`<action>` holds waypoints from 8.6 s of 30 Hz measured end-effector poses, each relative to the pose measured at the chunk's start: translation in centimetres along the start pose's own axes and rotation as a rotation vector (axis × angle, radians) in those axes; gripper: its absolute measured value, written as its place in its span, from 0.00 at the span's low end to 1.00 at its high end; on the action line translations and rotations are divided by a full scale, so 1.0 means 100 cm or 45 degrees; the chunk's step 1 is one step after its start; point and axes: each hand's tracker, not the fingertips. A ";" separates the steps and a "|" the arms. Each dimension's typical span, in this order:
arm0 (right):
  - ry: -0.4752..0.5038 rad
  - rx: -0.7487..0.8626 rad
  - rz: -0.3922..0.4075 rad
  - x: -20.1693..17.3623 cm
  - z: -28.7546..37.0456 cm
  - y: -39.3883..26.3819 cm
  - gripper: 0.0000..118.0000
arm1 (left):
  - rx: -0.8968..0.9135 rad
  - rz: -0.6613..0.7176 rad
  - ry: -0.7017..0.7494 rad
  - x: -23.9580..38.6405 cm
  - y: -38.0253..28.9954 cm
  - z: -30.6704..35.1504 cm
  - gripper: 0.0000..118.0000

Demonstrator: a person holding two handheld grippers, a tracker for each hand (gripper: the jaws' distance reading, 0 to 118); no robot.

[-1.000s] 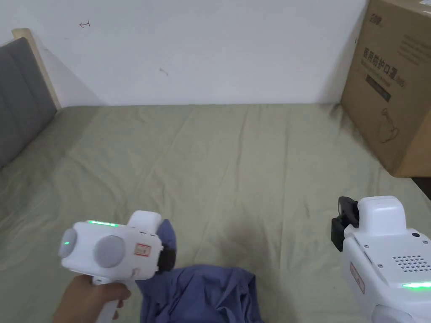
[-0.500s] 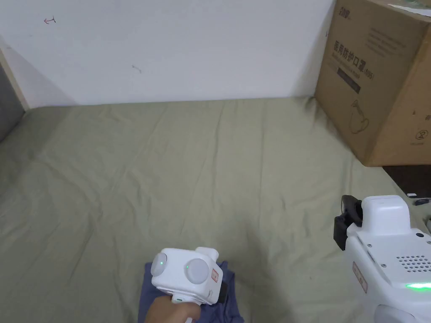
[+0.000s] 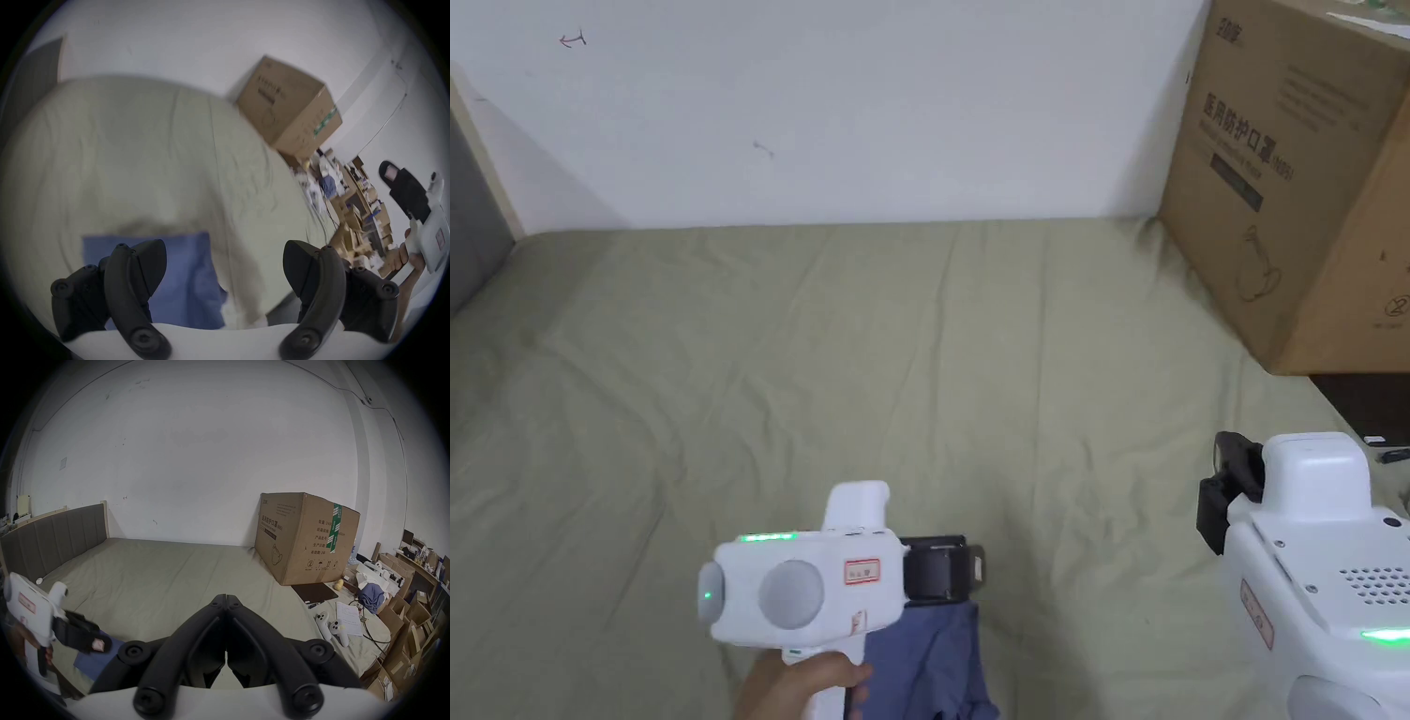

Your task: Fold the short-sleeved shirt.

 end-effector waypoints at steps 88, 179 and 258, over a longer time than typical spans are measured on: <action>0.251 0.053 -0.056 -0.103 -0.009 -0.003 0.00 | 0.781 -0.346 0.622 -0.056 0.020 0.173 0.00; 0.353 -0.320 0.001 -0.171 -0.100 -0.053 0.00 | -0.197 0.335 0.915 -0.403 0.050 0.201 0.77; 0.101 0.333 -0.010 -0.052 0.018 0.081 0.00 | 1.040 -0.428 0.622 0.004 0.052 0.157 0.00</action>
